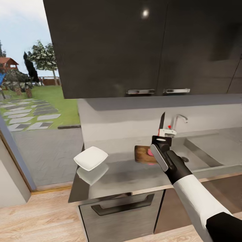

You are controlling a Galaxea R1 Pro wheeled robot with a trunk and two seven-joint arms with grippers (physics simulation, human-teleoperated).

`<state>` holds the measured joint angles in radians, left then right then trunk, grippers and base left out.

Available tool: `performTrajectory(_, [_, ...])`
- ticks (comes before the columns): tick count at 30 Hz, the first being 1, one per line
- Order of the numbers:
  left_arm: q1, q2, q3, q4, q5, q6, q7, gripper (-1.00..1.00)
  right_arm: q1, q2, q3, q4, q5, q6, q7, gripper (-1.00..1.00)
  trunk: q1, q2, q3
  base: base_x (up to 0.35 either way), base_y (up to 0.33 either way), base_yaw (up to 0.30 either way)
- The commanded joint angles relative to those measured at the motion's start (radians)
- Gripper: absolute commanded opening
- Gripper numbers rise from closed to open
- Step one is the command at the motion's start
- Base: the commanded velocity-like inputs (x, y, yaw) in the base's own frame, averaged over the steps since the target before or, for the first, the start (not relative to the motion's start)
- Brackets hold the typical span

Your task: In the kitchen, take the Vidalia onion out of the sink, dice it on the chopping board with the paring knife, put the diced onion into the bowl on the countertop, then place both the paring knife and the chopping board into the sink.

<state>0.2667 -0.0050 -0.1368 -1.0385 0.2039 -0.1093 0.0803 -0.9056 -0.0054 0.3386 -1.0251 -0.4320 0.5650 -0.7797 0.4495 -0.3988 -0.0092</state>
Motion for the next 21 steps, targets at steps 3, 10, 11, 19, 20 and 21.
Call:
performTrajectory(3, [0.000, 0.000, -0.003, 0.000, 0.008, -0.003, 0.006, 1.00, 0.000, -0.004, 0.005, 0.000, -0.002, 0.006, -0.007, -1.00, 0.001, -0.001, -0.001, 0.000, -0.220, 0.000])
performTrajectory(10, [0.000, 0.000, -0.003, 0.013, 0.008, -0.003, 0.006, 1.00, 0.001, -0.043, 0.131, 0.001, 0.009, 0.036, -0.006, -1.00, 0.001, -0.001, -0.001, 0.000, -0.223, 0.000])
performTrajectory(11, [0.000, -0.002, -0.003, 0.019, 0.008, -0.003, 0.006, 1.00, 0.001, -0.046, 0.170, 0.001, 0.009, 0.037, -0.006, -1.00, 0.001, -0.001, -0.001, 0.000, -0.225, 0.000])
performTrajectory(19, [-0.001, -0.004, -0.003, 0.035, 0.007, -0.003, 0.006, 1.00, 0.001, -0.075, 0.336, 0.002, 0.006, 0.040, -0.004, -1.00, 0.001, -0.001, -0.001, 0.000, -0.218, 0.000])
performTrajectory(20, [-0.001, -0.004, -0.003, 0.035, 0.007, -0.003, 0.006, 1.00, 0.001, -0.076, 0.338, 0.002, 0.006, 0.040, -0.004, -1.00, 0.001, -0.001, -0.001, 0.000, -0.206, 0.000])
performTrajectory(21, [-0.001, -0.004, -0.003, 0.035, 0.007, -0.003, 0.006, 1.00, 0.001, -0.076, 0.341, 0.002, 0.006, 0.040, -0.004, -1.00, 0.001, -0.001, -0.001, 0.000, -0.204, 0.000])
